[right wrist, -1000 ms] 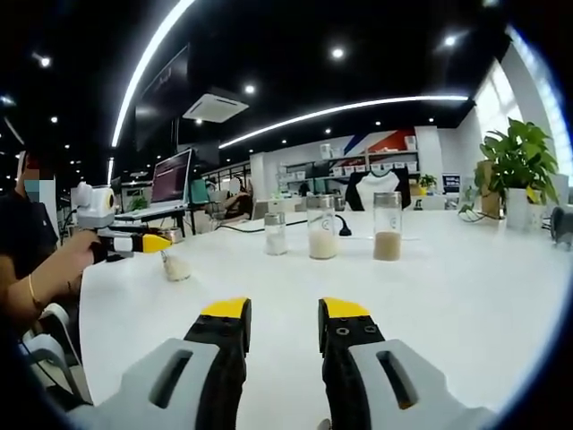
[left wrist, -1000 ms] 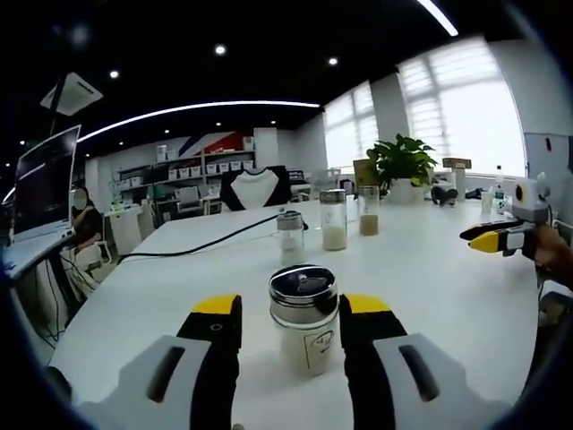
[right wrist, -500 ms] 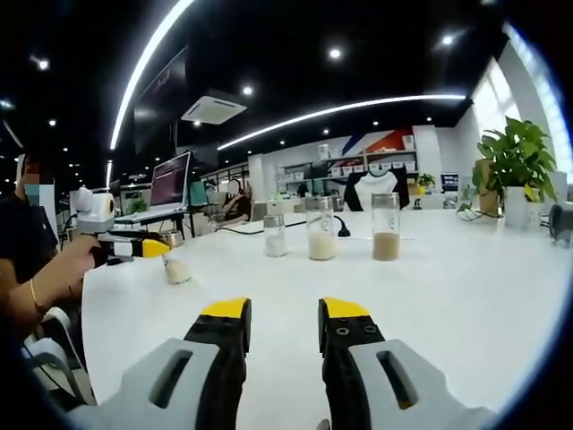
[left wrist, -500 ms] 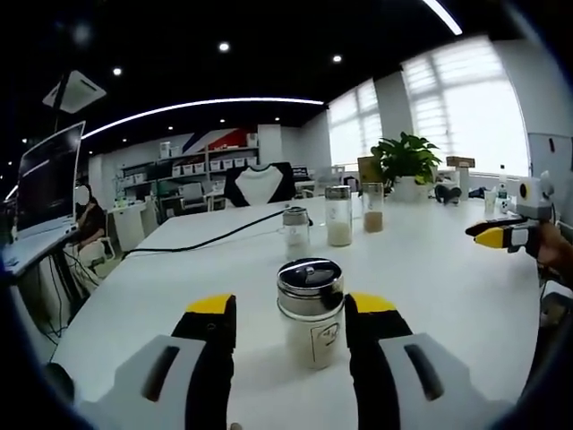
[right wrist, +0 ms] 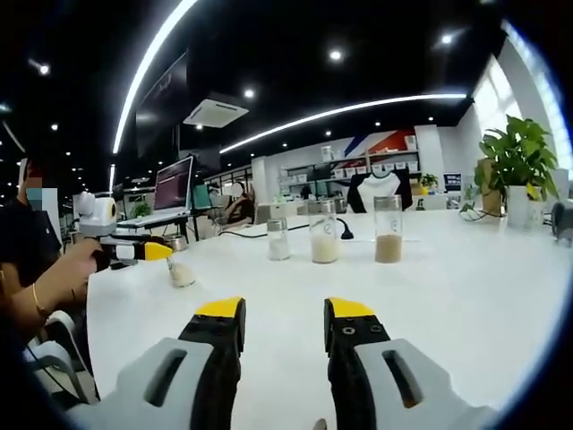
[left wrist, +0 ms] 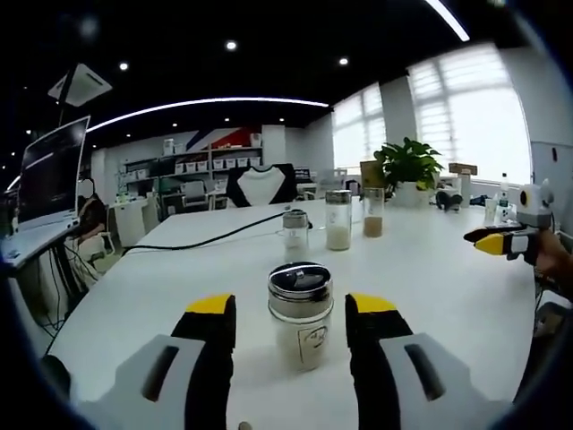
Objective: Rotate the seasoning bottle until the label or dispensing opening points toward the visible target arrow and the bottle remains upright within the marked orientation range
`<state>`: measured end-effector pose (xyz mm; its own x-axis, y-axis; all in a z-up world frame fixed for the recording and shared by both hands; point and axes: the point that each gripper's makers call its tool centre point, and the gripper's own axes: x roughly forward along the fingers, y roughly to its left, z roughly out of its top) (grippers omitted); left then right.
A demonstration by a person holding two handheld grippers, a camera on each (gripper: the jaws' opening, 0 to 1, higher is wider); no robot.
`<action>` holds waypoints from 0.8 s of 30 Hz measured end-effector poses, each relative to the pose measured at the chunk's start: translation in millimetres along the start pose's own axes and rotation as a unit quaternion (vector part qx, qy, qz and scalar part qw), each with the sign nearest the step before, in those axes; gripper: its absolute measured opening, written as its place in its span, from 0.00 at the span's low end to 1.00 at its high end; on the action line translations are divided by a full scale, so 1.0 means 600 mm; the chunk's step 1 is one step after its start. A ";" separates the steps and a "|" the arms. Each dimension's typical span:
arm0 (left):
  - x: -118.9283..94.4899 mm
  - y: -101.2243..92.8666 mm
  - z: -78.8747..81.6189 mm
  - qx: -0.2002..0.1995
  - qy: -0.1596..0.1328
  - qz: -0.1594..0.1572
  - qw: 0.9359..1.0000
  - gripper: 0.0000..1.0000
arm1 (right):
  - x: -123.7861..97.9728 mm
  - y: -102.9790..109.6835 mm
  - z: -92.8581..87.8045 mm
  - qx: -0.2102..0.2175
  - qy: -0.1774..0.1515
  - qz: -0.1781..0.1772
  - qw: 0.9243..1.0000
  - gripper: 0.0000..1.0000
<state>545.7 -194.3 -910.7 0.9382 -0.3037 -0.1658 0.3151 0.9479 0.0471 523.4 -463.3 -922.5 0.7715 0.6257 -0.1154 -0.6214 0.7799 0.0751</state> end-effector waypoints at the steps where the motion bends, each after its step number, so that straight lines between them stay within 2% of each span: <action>1: 0.000 -0.002 -0.001 0.006 0.003 0.001 1.000 0.53 | 0.001 0.001 -0.001 0.000 0.002 0.002 1.000 0.37; 5: 0.000 -0.008 -0.005 0.023 0.016 0.008 1.000 0.57 | 0.003 0.006 -0.005 -0.003 0.008 0.009 1.000 0.43; 7: 0.000 0.001 -0.007 0.025 0.026 0.034 0.999 0.58 | 0.004 0.007 -0.008 -0.007 0.009 0.009 1.000 0.45; 8: 0.002 -0.001 -0.004 0.032 0.022 0.038 0.999 0.59 | 0.006 0.009 -0.010 -0.008 0.012 0.010 1.000 0.47; 13: 0.005 -0.012 0.019 0.010 -0.010 0.030 0.999 0.64 | 0.008 0.023 -0.020 -0.010 0.026 0.025 0.999 0.57; 17: 0.005 -0.011 0.023 0.013 -0.014 0.039 0.999 0.67 | 0.005 0.022 -0.022 -0.018 0.028 0.024 0.999 0.58; 20: 0.005 -0.012 0.026 0.001 -0.022 0.045 0.999 0.71 | 0.005 0.025 -0.016 -0.007 0.015 0.032 0.999 0.58; 24: 0.005 -0.016 0.022 0.009 -0.014 0.052 0.999 0.72 | 0.005 0.024 -0.019 -0.013 0.021 0.033 0.999 0.59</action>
<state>547.2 -205.5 -898.5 0.9694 -0.2074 -0.1315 0.2189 0.9725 0.0797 515.2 -450.1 -933.3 0.7223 0.6747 -0.1518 -0.6748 0.7357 0.0586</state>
